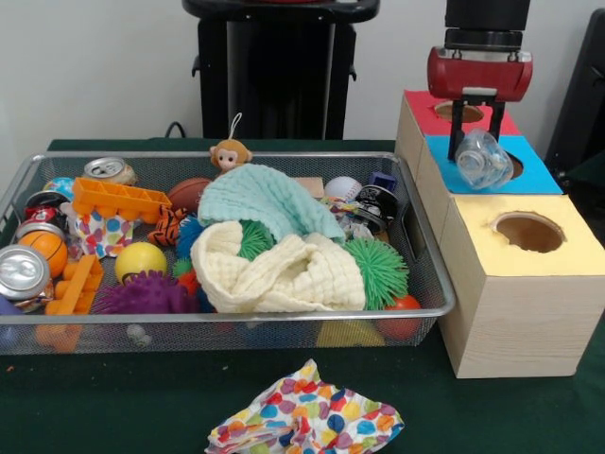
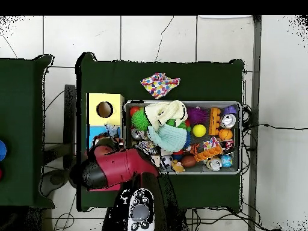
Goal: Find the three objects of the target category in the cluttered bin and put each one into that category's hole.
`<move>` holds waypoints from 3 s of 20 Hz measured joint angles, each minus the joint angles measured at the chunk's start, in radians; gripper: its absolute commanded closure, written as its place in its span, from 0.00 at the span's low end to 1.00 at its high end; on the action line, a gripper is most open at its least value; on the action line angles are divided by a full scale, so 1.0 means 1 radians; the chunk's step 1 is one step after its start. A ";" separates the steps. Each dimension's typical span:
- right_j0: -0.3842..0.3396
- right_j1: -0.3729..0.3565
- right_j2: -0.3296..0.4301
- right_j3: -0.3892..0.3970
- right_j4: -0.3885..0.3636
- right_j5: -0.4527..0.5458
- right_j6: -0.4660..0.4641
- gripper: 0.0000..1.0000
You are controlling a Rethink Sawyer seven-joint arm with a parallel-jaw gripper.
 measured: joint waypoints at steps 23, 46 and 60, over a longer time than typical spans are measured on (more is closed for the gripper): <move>0.070 -0.004 -0.050 0.068 0.000 -0.031 0.000 1.00; 0.098 0.005 -0.076 0.085 0.001 -0.077 0.000 1.00; 0.111 0.007 -0.089 0.086 0.000 -0.090 0.000 1.00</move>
